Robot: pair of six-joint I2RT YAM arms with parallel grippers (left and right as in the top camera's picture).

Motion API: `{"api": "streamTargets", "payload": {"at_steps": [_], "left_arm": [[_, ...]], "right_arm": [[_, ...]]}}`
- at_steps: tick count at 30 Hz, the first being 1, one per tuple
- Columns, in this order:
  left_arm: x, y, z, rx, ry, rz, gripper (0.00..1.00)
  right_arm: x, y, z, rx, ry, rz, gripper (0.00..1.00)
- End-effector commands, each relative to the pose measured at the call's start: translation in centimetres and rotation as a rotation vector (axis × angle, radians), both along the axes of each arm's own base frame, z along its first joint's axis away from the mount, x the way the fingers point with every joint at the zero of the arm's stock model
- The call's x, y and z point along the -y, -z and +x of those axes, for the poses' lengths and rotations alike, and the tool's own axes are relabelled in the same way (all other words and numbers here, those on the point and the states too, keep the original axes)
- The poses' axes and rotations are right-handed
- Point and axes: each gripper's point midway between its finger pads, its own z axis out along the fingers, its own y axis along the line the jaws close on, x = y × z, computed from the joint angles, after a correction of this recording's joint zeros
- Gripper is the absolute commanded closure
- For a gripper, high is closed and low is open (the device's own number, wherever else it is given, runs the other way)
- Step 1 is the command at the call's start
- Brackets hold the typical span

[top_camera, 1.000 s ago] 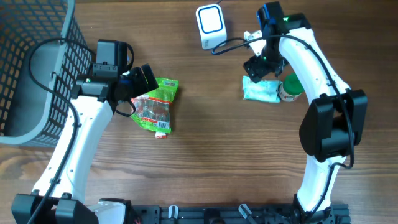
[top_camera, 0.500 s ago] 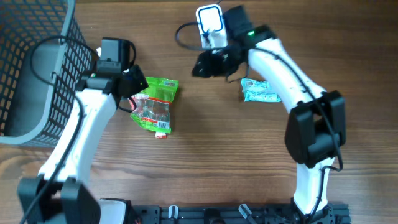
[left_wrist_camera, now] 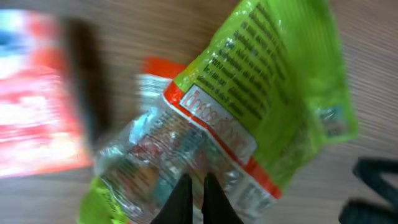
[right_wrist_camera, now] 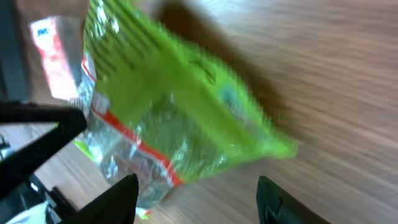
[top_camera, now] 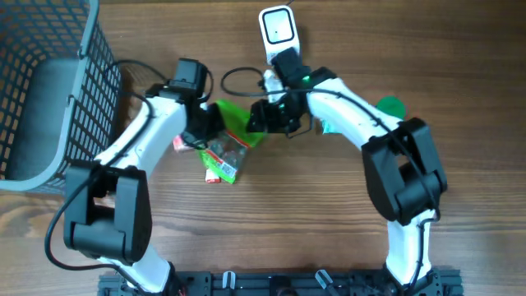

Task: Scan the item barcode
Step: 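Grasp the green snack bag with both grippers and lift it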

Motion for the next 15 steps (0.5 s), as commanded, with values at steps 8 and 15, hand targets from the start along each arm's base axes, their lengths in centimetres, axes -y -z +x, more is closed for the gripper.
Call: {"api": "streamTargets", "payload": {"at_steps": [8,15], "left_arm": [[3.7,-3.8,1.1,0.147,0.102,0.114,0.96],[-1.7,-1.6,0.7,0.024,-0.045,0.052,0.96]], "right_arm": [[7.2,0.8,0.7,0.008,-0.097,-0.039,0.30],[5.9,0.2,1.6,0.059,-0.104,0.018,0.28]]}}
